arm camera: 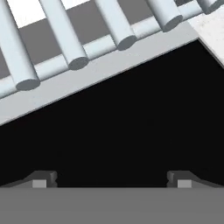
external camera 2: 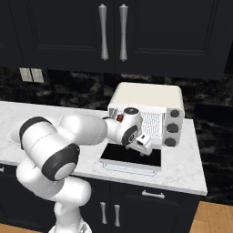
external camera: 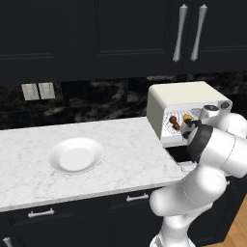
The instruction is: Pick up the kebab skewer and baguette bread, and place them inside the toaster oven. Close the toaster oven door and start by setting the timer.
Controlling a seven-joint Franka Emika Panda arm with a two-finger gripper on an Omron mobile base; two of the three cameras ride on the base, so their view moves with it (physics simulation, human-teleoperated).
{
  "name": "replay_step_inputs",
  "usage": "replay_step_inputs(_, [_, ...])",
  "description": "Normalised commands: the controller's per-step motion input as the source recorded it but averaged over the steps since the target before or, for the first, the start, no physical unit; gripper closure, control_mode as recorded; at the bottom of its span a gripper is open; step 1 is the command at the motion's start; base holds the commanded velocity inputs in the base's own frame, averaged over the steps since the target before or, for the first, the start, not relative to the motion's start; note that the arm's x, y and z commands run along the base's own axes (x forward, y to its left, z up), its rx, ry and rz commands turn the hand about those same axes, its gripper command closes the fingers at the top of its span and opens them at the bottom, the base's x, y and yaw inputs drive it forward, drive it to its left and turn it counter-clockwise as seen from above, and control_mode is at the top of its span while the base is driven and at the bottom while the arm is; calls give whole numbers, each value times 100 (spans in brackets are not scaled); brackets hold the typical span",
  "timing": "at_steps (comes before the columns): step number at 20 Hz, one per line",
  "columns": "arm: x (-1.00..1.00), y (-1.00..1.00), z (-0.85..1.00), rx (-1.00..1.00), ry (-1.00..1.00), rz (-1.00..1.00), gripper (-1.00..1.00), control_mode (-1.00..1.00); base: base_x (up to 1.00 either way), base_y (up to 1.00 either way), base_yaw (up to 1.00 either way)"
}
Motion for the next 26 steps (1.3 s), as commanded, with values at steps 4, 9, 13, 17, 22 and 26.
replay_step_inputs(4, [27,0,0,0,0,-11,-100,-100,0,0,0])
replay_step_inputs(9, [41,0,0,0,0,-14,-100,-100,0,0,0])
replay_step_inputs(13, [58,0,0,0,0,-16,-100,-100,0,0,0])
replay_step_inputs(17, [44,0,2,0,0,-12,-100,-100,0,0,0])
replay_step_inputs(22, [-13,0,0,0,0,-3,-100,-100,0,0,0])
replay_step_inputs(26, [-89,-2,6,0,-4,4,-100,-100,0,0,0])
